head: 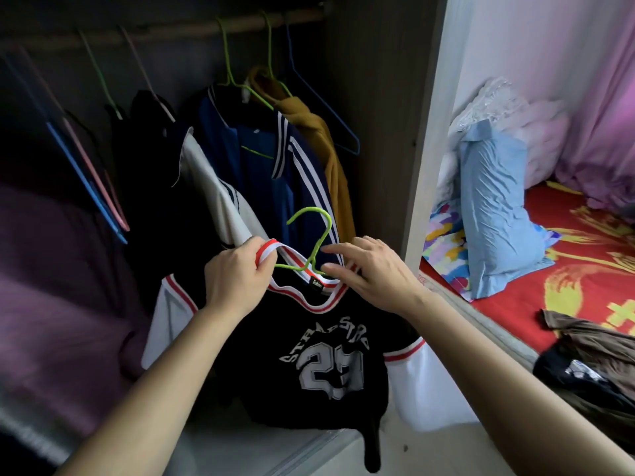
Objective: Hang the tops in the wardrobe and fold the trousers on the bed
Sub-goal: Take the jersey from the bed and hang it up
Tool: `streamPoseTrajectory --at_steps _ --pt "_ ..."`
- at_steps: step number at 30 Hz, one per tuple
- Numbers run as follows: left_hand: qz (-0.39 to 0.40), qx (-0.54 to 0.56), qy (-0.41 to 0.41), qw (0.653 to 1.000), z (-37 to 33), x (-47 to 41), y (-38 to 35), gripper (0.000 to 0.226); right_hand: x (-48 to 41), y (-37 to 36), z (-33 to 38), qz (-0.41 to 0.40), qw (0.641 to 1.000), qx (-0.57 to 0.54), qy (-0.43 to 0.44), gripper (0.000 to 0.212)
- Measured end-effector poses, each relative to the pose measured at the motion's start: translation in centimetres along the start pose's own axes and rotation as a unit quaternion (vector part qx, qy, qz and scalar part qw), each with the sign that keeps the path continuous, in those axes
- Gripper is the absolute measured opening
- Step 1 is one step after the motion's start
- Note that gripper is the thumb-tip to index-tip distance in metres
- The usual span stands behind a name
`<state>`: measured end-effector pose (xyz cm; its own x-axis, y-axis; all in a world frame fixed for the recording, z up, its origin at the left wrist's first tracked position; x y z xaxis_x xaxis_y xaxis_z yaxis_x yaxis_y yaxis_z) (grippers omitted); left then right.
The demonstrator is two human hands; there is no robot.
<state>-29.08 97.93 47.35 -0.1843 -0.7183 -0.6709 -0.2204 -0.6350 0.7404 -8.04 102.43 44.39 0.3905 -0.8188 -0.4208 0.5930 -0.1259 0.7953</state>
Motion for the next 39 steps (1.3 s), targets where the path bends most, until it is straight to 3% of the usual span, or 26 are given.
streamPoseTrajectory --at_steps 3,6,13,17,21,23,25,28,30,34,37,39 --pt "0.017 0.042 0.026 0.999 -0.6 -0.4 -1.0 0.024 -0.9 0.8 0.7 -0.011 0.998 0.038 0.049 0.035" --pt "0.031 0.079 0.055 0.995 -0.3 -0.7 -1.8 0.028 -1.2 1.4 -0.5 -0.007 0.999 0.031 0.032 0.032" --pt "0.061 0.108 0.076 0.989 -0.6 -1.8 -3.1 0.027 -1.2 0.5 -2.9 0.147 0.983 -0.077 -0.077 0.032" --pt "0.093 0.108 0.073 0.987 0.2 -2.3 -3.4 0.021 -1.5 2.3 -5.6 0.131 0.98 -0.065 -0.132 0.03" --pt "0.131 0.101 0.084 0.983 0.2 -3.2 -4.1 0.028 -2.4 4.0 -5.0 0.122 0.978 -0.108 -0.131 0.033" --pt "0.127 0.19 0.112 0.967 0.6 -3.6 -4.3 0.022 -3.2 5.9 -4.1 0.059 0.987 -0.11 -0.105 0.032" --pt "0.115 0.332 0.124 0.928 0.8 -3.9 -4.4 0.014 -3.9 7.9 -3.4 0.004 0.993 -0.076 -0.088 0.033" --pt "0.156 0.458 0.079 0.872 -0.1 -4.1 -4.1 0.021 -4.6 9.2 -2.8 -0.002 0.996 -0.031 -0.083 0.035" --pt "0.17 0.477 0.048 0.861 -1.0 -4.6 -4.0 0.019 -4.7 9.2 -2.6 0.023 0.996 -0.03 -0.086 0.036" --pt "0.153 0.425 -0.004 0.892 -2.2 -6.0 -3.7 0.014 -4.6 9.8 -2.0 0.05 0.994 -0.044 -0.092 0.033" --pt "0.086 0.163 -0.108 0.977 -1.6 -7.9 -2.4 0.039 -4.5 10.9 -2.0 0.046 0.992 -0.007 -0.121 0.033" --pt "0.048 -0.052 -0.167 0.983 -0.3 -9.3 -1.2 0.047 -4.5 11.5 -1.8 0.039 0.989 0.035 -0.141 0.037"
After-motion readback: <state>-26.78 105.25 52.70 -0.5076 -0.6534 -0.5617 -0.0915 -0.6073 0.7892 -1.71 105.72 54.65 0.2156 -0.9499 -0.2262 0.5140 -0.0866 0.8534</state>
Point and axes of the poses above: each hand's wrist, its own x-axis away from the middle knuckle, its own y-axis out of the back of the hand, z = x × y, the point moved 7 cm from there along -x, towards the middle knuckle, and after that the axes turned 14 degrees about -y, right-handed, at the moved point
